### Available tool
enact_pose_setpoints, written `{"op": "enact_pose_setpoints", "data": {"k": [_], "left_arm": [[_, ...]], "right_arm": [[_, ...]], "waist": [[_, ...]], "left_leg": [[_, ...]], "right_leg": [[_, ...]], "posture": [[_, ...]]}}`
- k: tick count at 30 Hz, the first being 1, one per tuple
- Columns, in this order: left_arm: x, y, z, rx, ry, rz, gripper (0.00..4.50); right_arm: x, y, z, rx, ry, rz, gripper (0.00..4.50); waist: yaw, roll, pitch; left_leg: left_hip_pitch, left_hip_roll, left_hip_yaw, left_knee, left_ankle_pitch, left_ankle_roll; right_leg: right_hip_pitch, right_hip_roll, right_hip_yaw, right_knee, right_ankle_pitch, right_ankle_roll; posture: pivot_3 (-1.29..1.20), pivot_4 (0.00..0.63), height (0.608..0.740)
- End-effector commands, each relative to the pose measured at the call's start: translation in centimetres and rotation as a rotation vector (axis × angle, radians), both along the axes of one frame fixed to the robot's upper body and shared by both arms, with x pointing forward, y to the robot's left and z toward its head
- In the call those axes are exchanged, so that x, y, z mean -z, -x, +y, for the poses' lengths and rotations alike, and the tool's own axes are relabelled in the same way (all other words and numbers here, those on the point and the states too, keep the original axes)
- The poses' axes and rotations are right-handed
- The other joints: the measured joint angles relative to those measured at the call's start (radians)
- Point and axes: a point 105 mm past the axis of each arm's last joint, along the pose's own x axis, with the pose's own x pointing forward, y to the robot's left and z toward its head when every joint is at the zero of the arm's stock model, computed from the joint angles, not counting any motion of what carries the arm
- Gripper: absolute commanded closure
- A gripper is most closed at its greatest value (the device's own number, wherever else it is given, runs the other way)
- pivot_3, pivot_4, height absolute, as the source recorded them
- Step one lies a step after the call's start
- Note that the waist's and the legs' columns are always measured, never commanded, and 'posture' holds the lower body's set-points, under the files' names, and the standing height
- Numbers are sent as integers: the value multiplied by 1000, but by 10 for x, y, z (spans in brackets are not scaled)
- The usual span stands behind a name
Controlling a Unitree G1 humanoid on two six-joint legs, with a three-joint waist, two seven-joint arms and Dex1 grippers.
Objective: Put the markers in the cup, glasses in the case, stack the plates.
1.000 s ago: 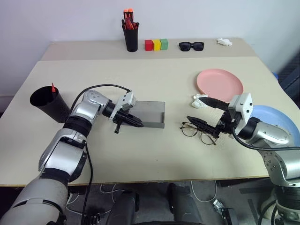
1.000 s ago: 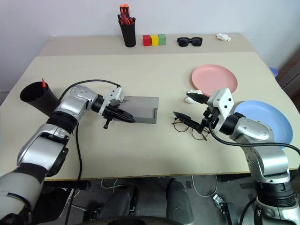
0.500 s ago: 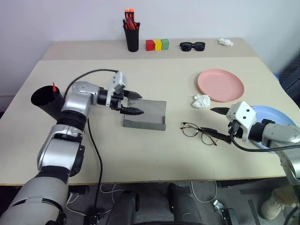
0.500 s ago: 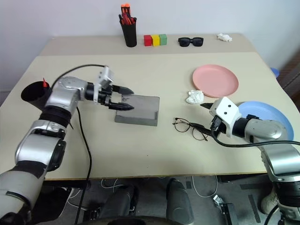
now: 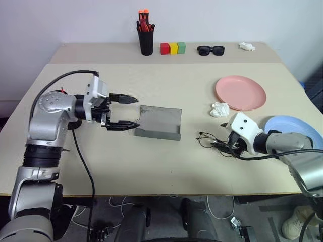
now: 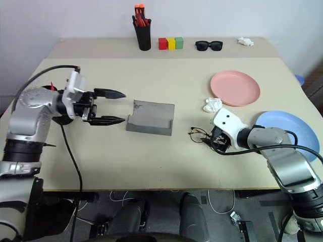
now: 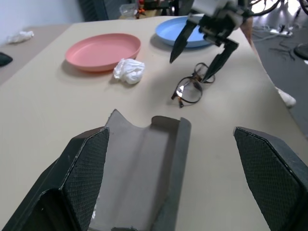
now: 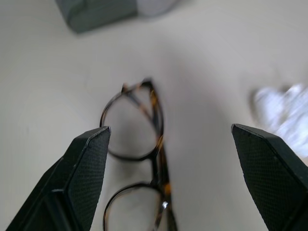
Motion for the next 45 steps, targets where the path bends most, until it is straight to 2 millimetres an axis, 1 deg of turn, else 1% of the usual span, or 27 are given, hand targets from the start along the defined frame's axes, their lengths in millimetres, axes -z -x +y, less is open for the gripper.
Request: {"op": "enact_pose_setpoints", "data": {"k": [1,6,8,10,12,14,17,20,24,26,27,29,36,39,42,44,45], "left_arm": [[-10,7,6,-20,26,-31,268],[-8,12,6,-29,34,-11,268],[-8,14,5,-32,39,-2,268],[-8,15,4,-32,45,2,206],[-9,16,3,-32,53,7,206],[-9,18,2,-31,58,13,206],[-8,19,2,-34,60,18,206],[-8,18,4,-39,58,19,206],[-8,17,4,-43,59,16,206],[-8,17,4,-43,59,13,206],[-9,17,3,-42,60,13,206],[-9,17,3,-44,61,11,206],[-9,17,3,-49,68,6,206],[-13,15,6,-67,91,24,206],[-19,12,13,-114,114,22,206],[-23,11,22,-162,132,31,206],[-24,10,25,-179,137,37,206]], "right_arm": [[-6,-1,-4,-11,41,-29,385],[0,-1,-8,-28,88,-29,385],[1,0,-7,-34,73,-22,385],[3,0,-9,-32,90,-23,933],[7,1,-13,-31,127,-17,1737],[8,0,-15,-27,137,-18,2666],[4,-2,-13,-16,111,-18,2666],[6,-2,-15,-23,143,-13,2666],[7,-3,-15,-22,141,-2,2666],[7,-4,-15,-21,141,-3,3203],[7,-4,-15,-20,143,-5,3562],[8,-4,-16,-22,150,-1,4429],[6,-6,-15,-24,154,-8,4429],[-2,-6,-10,-43,121,-23,4429],[-20,-10,-5,-49,66,-67,4429],[-42,-15,10,-60,-31,-126,4429],[-49,-16,16,-72,-68,-144,4429]], "waist": [[-1,0,0],[-2,0,0],[-2,0,0],[-4,0,0],[-4,0,0],[-4,0,0],[-11,0,0],[-16,0,0],[-16,0,0],[-16,0,0],[-16,0,0],[-16,0,0],[-16,0,0],[-16,0,0],[-18,0,0],[-22,0,0],[-24,0,0]], "left_leg": [[0,0,0,0,0,0],[0,0,0,0,0,0],[0,0,0,0,0,0],[0,0,0,0,0,0],[0,0,0,0,0,0],[0,0,0,0,0,0],[0,0,0,0,0,0],[0,0,0,0,0,0],[0,0,0,0,0,0],[0,0,0,0,0,0],[0,0,0,0,0,0],[0,0,0,0,0,0],[1,0,0,0,0,0],[1,0,0,0,0,0],[1,0,0,0,0,0],[1,0,0,0,0,0],[1,1,0,0,0,0]], "right_leg": [[0,0,0,0,0,0],[0,0,0,0,0,0],[0,0,0,0,0,0],[0,0,0,0,0,0],[0,0,0,0,0,0],[0,0,0,0,0,0],[0,0,0,0,0,0],[0,0,0,0,0,0],[0,0,0,0,0,0],[0,0,0,0,0,0],[0,0,0,0,0,0],[0,0,0,0,0,0],[1,0,0,0,0,0],[1,0,0,0,0,0],[1,0,0,0,0,0],[0,0,0,0,0,0],[0,1,0,0,0,0]], "posture": [[0,150,740],[0,150,740],[0,150,740],[0,150,740],[0,150,740],[0,150,740],[0,150,740],[0,150,740],[0,150,740],[0,150,740],[0,150,740],[0,150,740],[0,150,740],[0,150,740],[0,150,740],[0,150,740],[0,150,740]]}}
